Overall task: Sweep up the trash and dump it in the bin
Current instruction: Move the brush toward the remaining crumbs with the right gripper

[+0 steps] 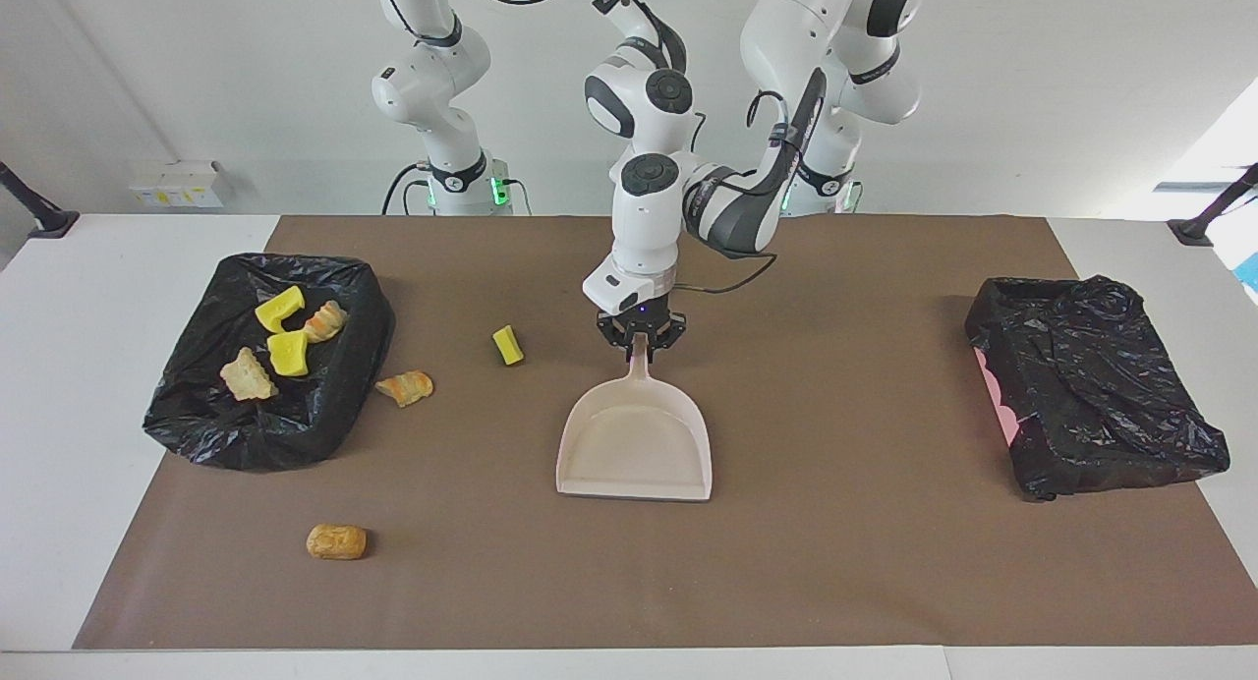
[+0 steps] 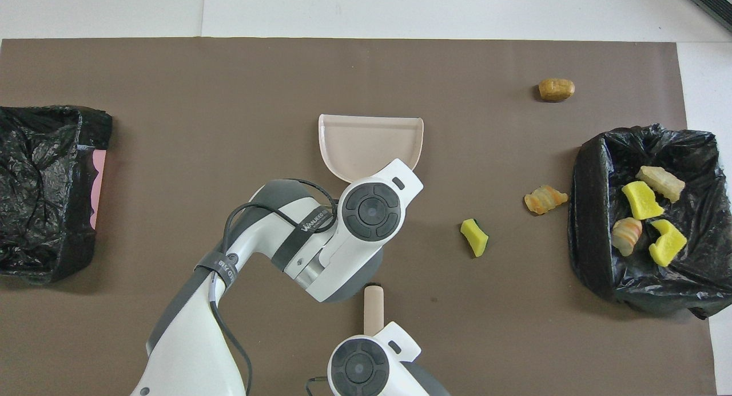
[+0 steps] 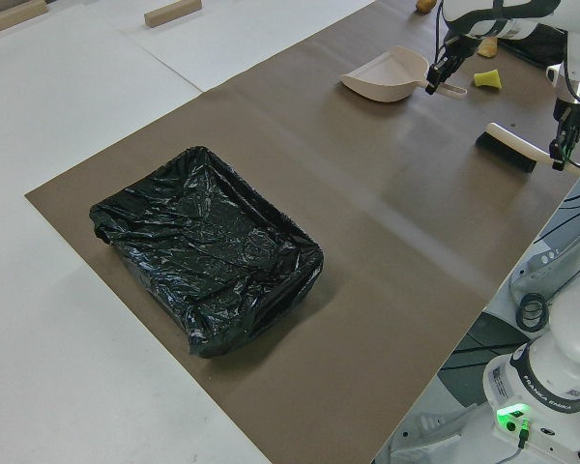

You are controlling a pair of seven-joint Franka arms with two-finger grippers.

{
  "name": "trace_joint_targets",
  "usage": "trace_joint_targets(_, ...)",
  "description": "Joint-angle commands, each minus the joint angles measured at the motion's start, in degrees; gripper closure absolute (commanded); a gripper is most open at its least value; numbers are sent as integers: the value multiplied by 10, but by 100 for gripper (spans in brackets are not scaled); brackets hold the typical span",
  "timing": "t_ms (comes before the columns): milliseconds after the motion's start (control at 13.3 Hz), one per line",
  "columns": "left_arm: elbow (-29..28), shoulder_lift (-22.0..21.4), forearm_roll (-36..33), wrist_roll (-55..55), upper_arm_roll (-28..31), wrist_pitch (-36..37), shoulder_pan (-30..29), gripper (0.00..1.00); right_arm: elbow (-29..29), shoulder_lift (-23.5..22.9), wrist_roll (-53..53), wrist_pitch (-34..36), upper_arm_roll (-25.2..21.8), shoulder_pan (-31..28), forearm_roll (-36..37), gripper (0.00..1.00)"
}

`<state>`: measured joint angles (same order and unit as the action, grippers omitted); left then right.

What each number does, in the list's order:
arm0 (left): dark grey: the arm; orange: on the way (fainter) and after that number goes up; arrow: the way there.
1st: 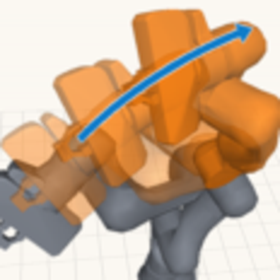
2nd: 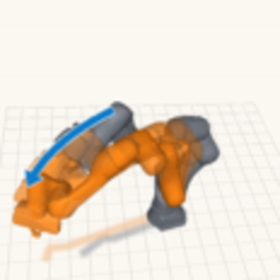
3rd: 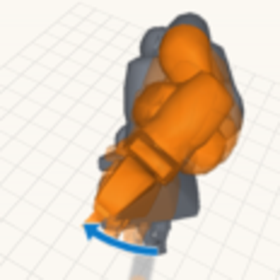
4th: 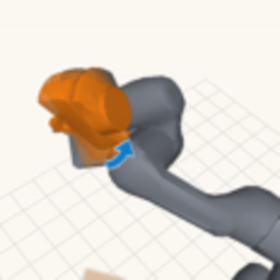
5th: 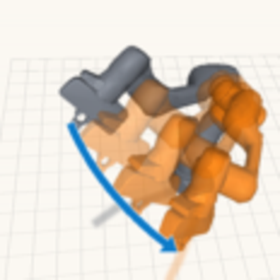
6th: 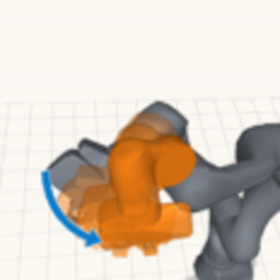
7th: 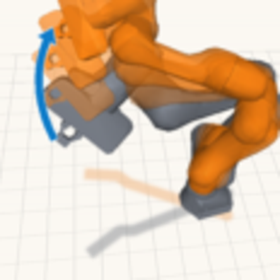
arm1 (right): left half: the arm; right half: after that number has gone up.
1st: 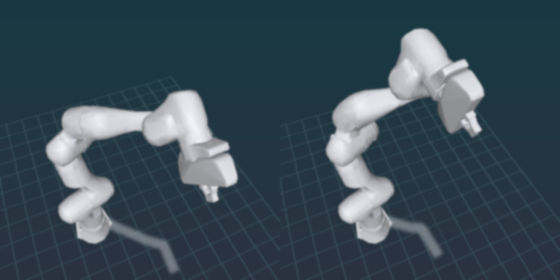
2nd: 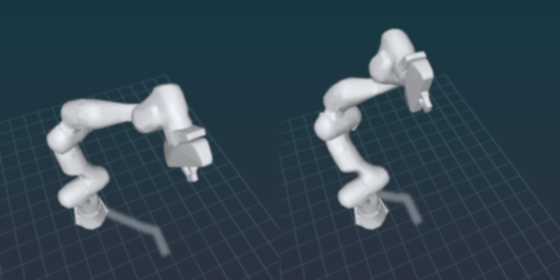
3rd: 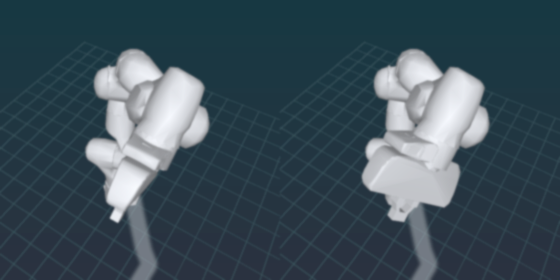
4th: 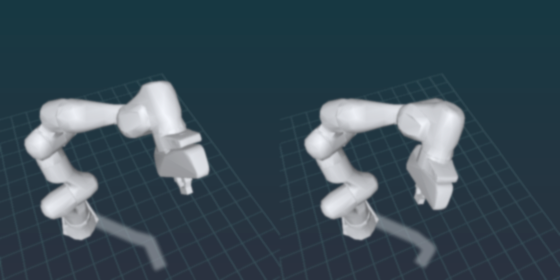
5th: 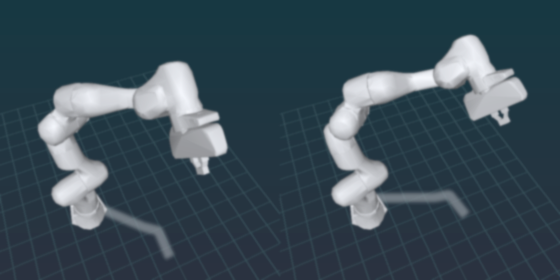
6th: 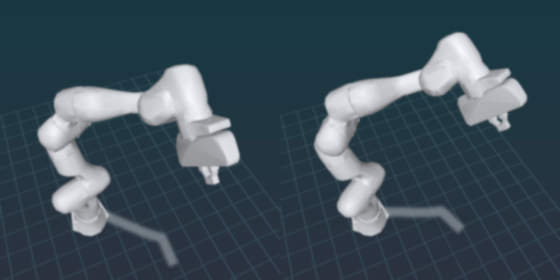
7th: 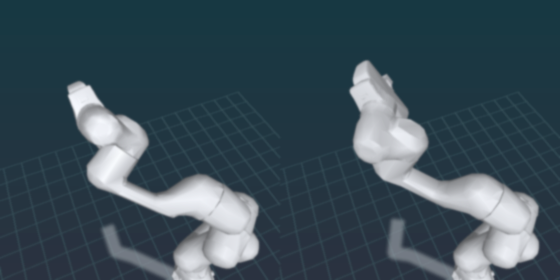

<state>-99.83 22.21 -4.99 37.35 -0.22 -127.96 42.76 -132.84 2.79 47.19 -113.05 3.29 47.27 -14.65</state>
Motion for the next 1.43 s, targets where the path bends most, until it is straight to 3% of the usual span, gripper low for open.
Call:
trace_joint_targets(0,-4,-42,-12,-98,4,80,-4,100,-5,43,-31,33,2,-59,-5,100)
trace_joint_targets(226,-22,-83,-12,-223,1,148,-26,100,2,49,-91,42,1,-115,35,100)
trace_joint_targets(603,-33,-91,-11,-422,3,180,-37,100,58,33,-243,79,2,-277,101,100)
trace_joint_targets(980,-77,-112,-5,-591,1,173,-48,100,181,-59,-318,82,0,-403,201,100)
trace_joint_targets(1206,-87,-117,-5,-677,1,165,-44,100,241,-111,-373,86,0,-423,325,100)
trace_joint_targets(1357,-113,-130,-7,-709,1,156,-44,100,295,-142,-409,86,0,-444,356,100)
